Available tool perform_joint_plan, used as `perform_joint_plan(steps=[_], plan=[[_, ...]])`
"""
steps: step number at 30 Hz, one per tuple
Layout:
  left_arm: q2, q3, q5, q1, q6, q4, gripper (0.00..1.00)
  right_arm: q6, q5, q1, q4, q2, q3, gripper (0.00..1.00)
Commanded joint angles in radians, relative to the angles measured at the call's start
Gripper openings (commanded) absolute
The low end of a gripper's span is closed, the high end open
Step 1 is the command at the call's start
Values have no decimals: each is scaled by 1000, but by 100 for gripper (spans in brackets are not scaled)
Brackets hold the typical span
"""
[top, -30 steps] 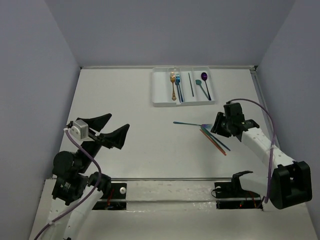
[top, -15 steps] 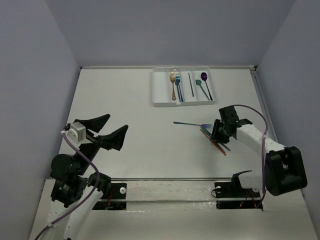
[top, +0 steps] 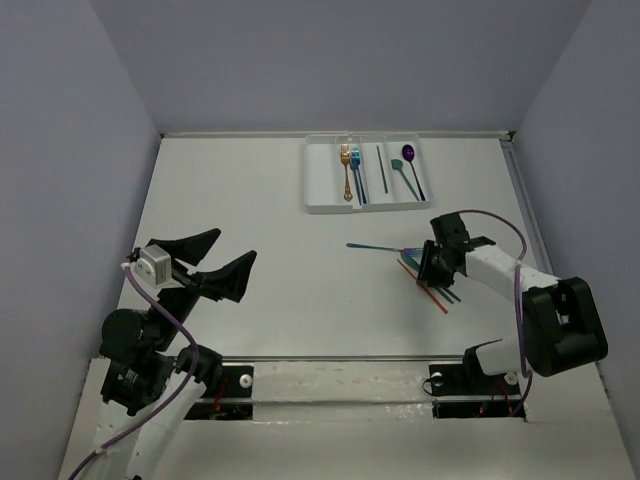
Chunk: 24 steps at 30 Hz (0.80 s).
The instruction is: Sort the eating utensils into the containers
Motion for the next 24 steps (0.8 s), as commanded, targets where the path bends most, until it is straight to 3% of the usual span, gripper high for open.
perform_joint_plan(steps=[1,7,11,13,15,22,24], plan=[[-10,37,0,-7,7,37,99,0,35,26,26,30,10,42],[-11,37,2,-7,7,37,99,29,67,123,-1,69,38,41],[-10,37,2,-7,7,37,99,61,78,193,-4,92,42,24],[-10,35,2,-7,7,37,99,76,97,213,-9,101,44,23],[-10,36,0,-7,7,37,99,87,101,254,-6,122,44,15],[-7,35,2,-7,7,37,99,126,105,414,45,219,82,0],[-7,35,0,-7,7,37,99,118,104,437,54,227,94,0]])
